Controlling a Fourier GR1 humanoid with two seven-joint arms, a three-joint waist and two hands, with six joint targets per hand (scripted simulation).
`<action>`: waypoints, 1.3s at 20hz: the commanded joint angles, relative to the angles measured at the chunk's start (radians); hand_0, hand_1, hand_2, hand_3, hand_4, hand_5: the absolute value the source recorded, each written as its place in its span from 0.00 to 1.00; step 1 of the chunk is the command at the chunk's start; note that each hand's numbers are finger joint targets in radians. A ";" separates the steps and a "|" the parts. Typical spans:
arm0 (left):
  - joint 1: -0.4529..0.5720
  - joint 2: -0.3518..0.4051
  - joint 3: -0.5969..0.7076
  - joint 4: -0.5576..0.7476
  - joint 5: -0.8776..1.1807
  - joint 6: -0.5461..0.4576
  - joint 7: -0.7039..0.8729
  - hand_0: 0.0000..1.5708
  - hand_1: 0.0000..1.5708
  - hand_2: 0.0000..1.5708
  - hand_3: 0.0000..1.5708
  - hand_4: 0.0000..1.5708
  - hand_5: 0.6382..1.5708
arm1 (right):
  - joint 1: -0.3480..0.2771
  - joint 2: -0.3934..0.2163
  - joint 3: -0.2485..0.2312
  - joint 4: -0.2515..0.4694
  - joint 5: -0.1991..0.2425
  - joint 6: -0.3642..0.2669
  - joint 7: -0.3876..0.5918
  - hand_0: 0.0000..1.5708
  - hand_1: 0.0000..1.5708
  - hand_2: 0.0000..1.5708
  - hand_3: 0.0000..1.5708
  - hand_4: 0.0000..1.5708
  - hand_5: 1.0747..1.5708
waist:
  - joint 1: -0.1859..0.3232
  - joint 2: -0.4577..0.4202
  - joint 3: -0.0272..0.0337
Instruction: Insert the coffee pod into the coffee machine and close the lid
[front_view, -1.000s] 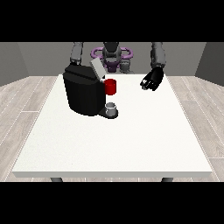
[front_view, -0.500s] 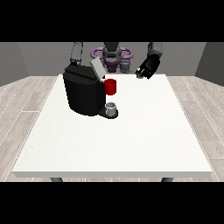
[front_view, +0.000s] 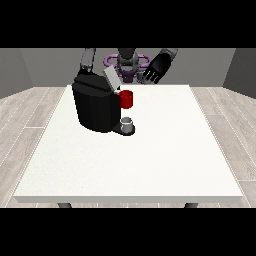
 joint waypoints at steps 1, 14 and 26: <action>-0.090 0.002 0.058 0.040 0.021 -0.013 0.074 0.61 0.61 0.74 0.86 0.33 1.00 | -0.036 0.003 0.035 -0.063 -0.005 0.051 0.051 0.00 0.00 0.00 0.00 0.00 1.00 | -0.068 0.009 -0.0002; -0.249 0.104 0.127 0.105 0.024 -0.014 0.083 0.78 0.78 0.82 0.79 0.30 1.00 | -0.101 -0.056 0.000 -0.175 -0.029 0.058 0.066 0.00 0.00 0.00 0.00 0.00 1.00 | -0.157 0.125 -0.0001; -0.347 0.088 0.109 0.121 0.016 -0.044 0.062 0.76 0.76 0.80 0.78 0.30 1.00 | -0.205 -0.066 -0.078 -0.122 -0.044 0.015 0.053 0.00 0.00 0.00 0.00 0.09 1.00 | -0.117 0.232 0.0003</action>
